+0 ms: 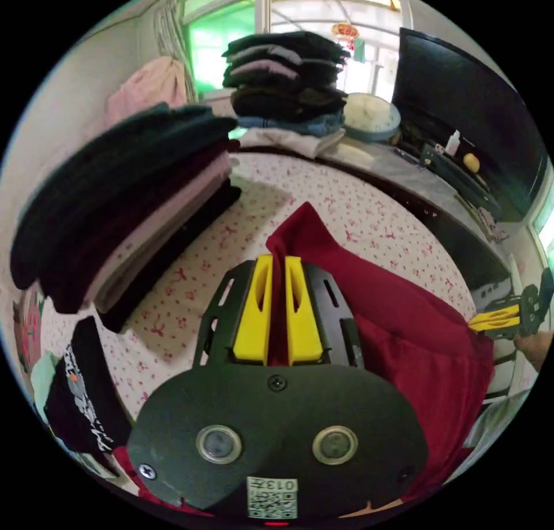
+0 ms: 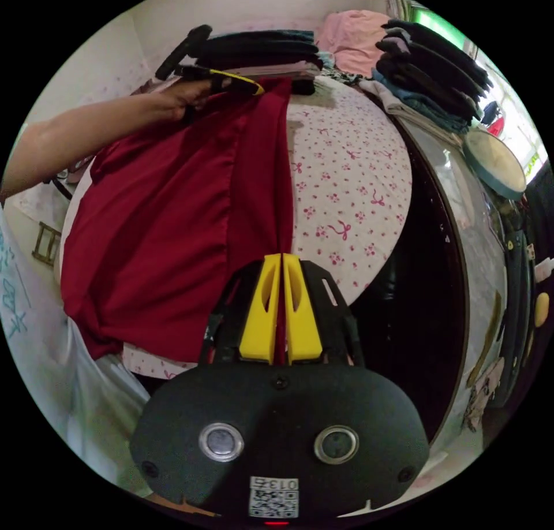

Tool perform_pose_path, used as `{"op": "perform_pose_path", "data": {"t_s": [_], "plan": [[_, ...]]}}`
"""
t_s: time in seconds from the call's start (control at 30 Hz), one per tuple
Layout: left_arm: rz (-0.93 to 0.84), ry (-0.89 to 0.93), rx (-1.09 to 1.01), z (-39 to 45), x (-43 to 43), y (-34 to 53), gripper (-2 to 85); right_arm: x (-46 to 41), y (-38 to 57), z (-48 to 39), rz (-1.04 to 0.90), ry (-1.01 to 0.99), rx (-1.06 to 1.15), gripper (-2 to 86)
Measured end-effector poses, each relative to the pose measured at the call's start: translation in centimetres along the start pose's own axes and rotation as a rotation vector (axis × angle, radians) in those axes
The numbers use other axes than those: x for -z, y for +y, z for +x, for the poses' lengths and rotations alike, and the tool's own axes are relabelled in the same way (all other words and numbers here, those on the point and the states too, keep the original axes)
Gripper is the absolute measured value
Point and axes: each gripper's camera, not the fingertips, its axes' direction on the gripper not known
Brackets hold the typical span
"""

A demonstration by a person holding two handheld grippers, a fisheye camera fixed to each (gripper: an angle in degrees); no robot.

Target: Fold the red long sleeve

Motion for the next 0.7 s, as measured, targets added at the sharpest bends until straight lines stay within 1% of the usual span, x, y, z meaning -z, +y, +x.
{"op": "perform_pose_path", "data": {"t_s": [0.03,0.07,0.13,0.2,0.23,0.3,0.37,0.47,0.53,0.6,0.7], "plan": [[-0.095,0.035,0.029,-0.3,-2.5,0.3,5.2,-0.3,0.5,0.1,0.008,-0.001,-0.021,1.0],[-0.162,0.056,0.053,-0.5,-3.9,0.5,5.8,-1.3,0.7,0.1,-0.031,0.012,-0.025,1.1],[-0.143,0.135,0.175,-1.6,-5.6,1.1,7.3,-1.3,1.1,0.3,-0.027,0.02,-0.033,1.3],[-0.168,0.187,0.209,-2.0,-6.0,0.8,8.2,-0.9,1.3,0.7,-0.035,0.003,-0.049,1.8],[-0.134,0.164,0.199,-1.8,-5.3,0.8,8.6,-0.5,1.5,0.8,-0.017,0.04,-0.054,2.3],[-0.085,0.13,0.192,-1.4,-3.9,1.0,9.5,0.5,1.5,0.9,0.041,0.04,-0.03,4.0],[-0.02,0.091,0.203,-0.8,-2.3,1.6,10.3,1.0,0.6,0.8,0.096,-0.032,-0.015,6.5],[0.015,0.043,0.197,1.5,-0.1,3.7,10.5,-0.3,-0.7,0.1,0.1,-0.116,0.01,7.3],[-0.045,0.111,0.141,4.8,0.3,6.4,10.4,-1.9,-1.3,-0.3,0.06,-0.139,0.015,6.7],[-0.126,0.104,0.069,8.0,0.1,8.9,10.6,-3.3,-1.5,-0.4,0.014,-0.153,0.01,3.5],[-0.203,0.097,0.005,12.7,0.3,12.9,10.9,-3.2,-1.0,0.1,0.018,-0.133,0.005,1.6]]}}
